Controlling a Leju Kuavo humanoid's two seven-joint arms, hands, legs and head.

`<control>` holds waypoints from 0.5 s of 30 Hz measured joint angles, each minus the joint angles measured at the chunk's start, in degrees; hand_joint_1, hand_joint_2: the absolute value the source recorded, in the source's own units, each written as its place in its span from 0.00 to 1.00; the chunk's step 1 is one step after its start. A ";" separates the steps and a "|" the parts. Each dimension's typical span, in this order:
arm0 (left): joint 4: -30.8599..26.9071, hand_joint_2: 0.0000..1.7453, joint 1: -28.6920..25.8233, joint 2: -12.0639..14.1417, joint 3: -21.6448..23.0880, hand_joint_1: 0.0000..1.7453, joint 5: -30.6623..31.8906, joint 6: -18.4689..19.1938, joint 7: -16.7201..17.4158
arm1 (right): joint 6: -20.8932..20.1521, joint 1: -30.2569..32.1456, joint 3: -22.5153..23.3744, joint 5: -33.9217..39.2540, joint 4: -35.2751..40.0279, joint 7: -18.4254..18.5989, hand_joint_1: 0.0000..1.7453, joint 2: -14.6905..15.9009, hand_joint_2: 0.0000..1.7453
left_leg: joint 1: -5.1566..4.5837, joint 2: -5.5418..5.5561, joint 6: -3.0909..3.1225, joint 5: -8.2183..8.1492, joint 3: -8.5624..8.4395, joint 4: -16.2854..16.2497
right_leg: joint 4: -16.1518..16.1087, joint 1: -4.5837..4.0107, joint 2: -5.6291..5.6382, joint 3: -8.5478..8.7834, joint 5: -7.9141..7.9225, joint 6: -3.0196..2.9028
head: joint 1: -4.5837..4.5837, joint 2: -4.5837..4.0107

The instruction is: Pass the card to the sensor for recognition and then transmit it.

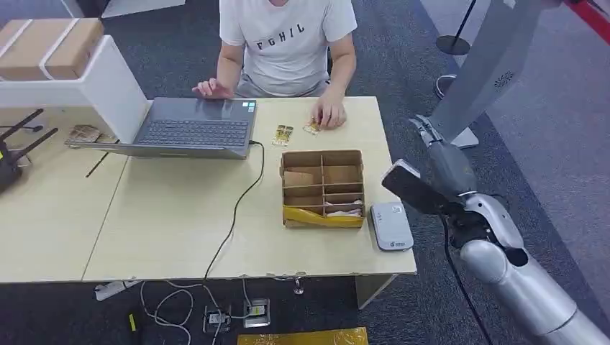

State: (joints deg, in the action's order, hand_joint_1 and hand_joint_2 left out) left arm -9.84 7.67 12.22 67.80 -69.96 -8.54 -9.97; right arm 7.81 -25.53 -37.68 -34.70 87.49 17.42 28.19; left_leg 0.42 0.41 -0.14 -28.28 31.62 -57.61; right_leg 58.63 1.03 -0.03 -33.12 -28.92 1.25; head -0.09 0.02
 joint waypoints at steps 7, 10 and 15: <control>0.00 0.00 0.07 -0.09 0.00 0.00 -0.04 -1.20 0.37 | 3.97 3.98 -3.84 -11.03 -1.40 -1.79 0.00 -0.76 1.00 | 0.01 0.01 -0.01 -0.02 0.03 0.02 | 0.00 0.00 -0.03 -0.01 -0.04 -0.06 | 0.00 0.00; 0.00 0.00 0.14 -0.13 0.00 0.00 -0.15 -1.29 0.59 | 4.19 4.46 -5.35 -11.55 -2.56 -1.47 0.00 -1.59 1.00 | 0.01 0.01 -0.01 -0.01 0.02 0.02 | 0.01 -0.01 -0.01 -0.01 -0.04 -0.06 | -0.02 0.00; 0.00 0.00 0.16 -0.31 0.00 0.00 -0.15 -1.34 0.94 | 4.14 4.98 -7.09 -8.82 -4.07 -0.99 0.00 -2.47 1.00 | 0.02 0.01 -0.01 -0.01 0.02 0.02 | 0.02 -0.02 -0.02 -0.01 -0.04 -0.06 | 0.00 0.00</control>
State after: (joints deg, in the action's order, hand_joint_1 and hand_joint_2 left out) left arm -9.84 7.83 11.91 67.80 -70.12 -9.88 -9.03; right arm 11.96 -20.54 -44.76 -43.52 83.43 16.44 25.72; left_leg 0.44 0.42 -0.15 -28.30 31.64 -57.59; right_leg 58.65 1.01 -0.05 -33.13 -28.97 1.20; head -0.09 0.02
